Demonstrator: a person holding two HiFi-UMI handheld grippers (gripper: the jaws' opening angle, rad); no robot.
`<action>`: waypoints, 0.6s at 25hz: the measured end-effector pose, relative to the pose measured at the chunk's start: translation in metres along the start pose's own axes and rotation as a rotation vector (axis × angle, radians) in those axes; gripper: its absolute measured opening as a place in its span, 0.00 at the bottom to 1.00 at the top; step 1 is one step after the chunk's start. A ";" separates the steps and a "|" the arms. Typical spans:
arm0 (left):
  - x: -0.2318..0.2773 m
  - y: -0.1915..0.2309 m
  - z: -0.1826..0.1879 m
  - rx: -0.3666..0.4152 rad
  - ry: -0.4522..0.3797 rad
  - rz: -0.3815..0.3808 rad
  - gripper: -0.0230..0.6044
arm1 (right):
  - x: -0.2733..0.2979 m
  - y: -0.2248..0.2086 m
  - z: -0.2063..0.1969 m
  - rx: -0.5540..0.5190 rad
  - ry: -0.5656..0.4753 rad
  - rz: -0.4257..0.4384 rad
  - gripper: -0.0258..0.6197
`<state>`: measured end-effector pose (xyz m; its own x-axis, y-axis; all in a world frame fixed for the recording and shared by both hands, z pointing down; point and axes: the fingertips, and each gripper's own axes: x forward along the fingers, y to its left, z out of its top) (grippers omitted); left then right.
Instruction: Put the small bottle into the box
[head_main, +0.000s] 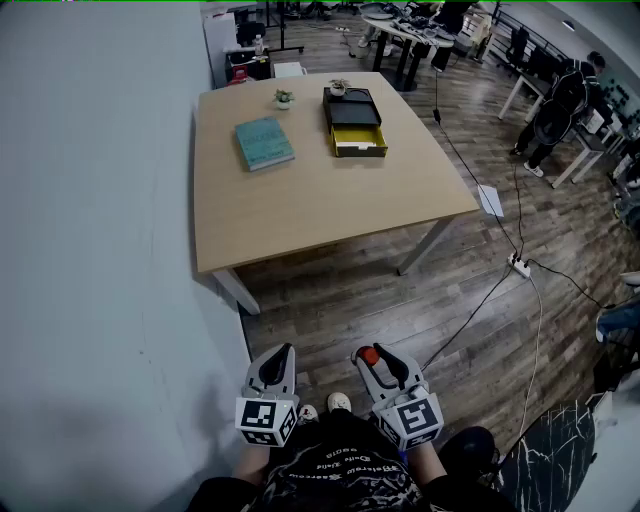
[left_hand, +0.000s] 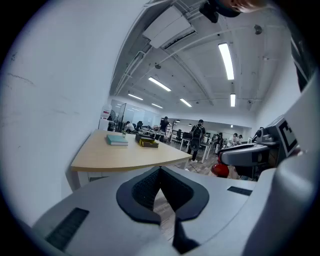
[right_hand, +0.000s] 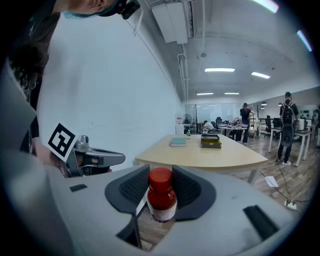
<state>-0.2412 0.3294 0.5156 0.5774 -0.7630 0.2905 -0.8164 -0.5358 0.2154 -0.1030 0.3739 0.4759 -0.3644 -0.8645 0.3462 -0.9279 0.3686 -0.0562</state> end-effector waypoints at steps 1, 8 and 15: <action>-0.001 -0.004 0.001 0.000 -0.006 -0.002 0.04 | -0.003 -0.001 0.000 -0.009 -0.001 -0.002 0.27; -0.020 -0.023 0.004 -0.009 -0.035 -0.009 0.04 | -0.019 0.002 -0.006 -0.001 -0.019 -0.002 0.27; -0.031 -0.032 -0.003 -0.018 -0.025 0.003 0.04 | -0.028 0.002 0.000 0.116 -0.107 0.033 0.27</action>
<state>-0.2327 0.3711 0.5030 0.5742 -0.7736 0.2679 -0.8179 -0.5269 0.2312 -0.0941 0.3990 0.4658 -0.3957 -0.8863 0.2408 -0.9158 0.3611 -0.1758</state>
